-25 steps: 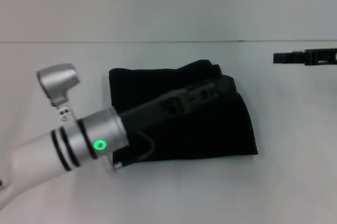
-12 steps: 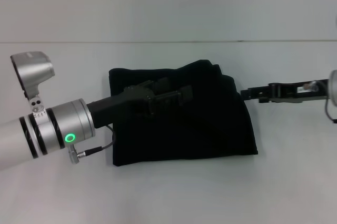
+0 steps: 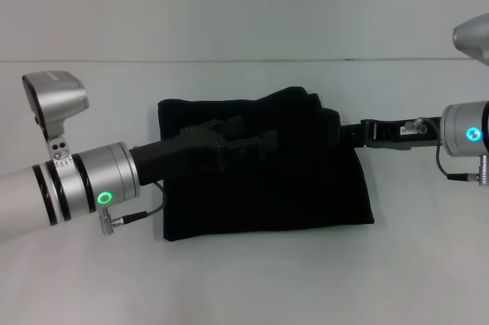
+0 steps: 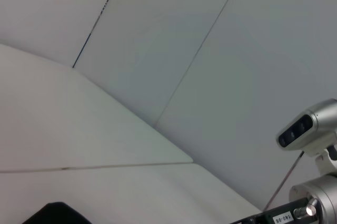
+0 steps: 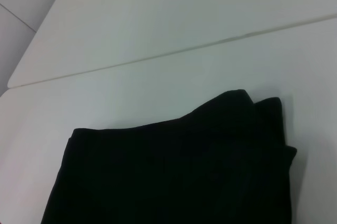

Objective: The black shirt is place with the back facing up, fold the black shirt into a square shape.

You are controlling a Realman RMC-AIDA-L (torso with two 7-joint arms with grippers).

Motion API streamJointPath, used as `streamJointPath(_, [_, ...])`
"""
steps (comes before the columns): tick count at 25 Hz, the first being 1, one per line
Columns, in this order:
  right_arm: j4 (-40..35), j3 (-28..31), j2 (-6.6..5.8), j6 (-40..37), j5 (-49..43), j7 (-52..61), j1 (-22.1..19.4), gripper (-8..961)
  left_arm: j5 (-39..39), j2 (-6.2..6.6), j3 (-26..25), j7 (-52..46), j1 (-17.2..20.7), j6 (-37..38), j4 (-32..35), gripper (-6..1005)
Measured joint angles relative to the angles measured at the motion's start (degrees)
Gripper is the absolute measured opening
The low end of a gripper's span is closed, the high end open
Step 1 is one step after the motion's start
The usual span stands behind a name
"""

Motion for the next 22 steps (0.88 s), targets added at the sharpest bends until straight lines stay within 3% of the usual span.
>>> streamJointPath(2, [-0.01, 0.00, 0.05, 0.05, 0.01, 0.31, -0.12, 740, 0.31, 0.00, 0.02, 0.00, 0.09, -0.09, 0.01, 936])
streamJointPath(7, [-0.39, 0.09, -0.16, -0.40, 0.01, 0.29, -0.75, 595, 0.38, 0.06, 0.05, 0.00, 0.14, -0.64, 0.04, 936])
streamJointPath(10, [-0.73, 0.55, -0.26, -1.77, 0.05, -0.40, -0.83, 594, 0.38, 0.06, 0.07, -0.01, 0.00, -0.77, -0.06, 936])
streamJointPath(15, [-1.35, 4.72, -0.51, -5.09, 0.10, -2.85, -0.90, 618, 0.38, -0.07, 0.07, -0.07, -0.09, -0.85, -0.16, 937])
streamJointPath(21, [-0.89, 4.45, -0.85, -3.37, -0.33, -1.69, -1.12, 826, 0.08, -0.09, 0.07, -0.10, -0.01, -0.98, -0.28, 937])
streamJointPath(22, [-0.85, 4.12, -0.81, -3.18, -0.41, -1.48, -1.12, 825, 0.08, -0.09, 0.07, -0.10, -0.01, -1.00, -0.28, 937])
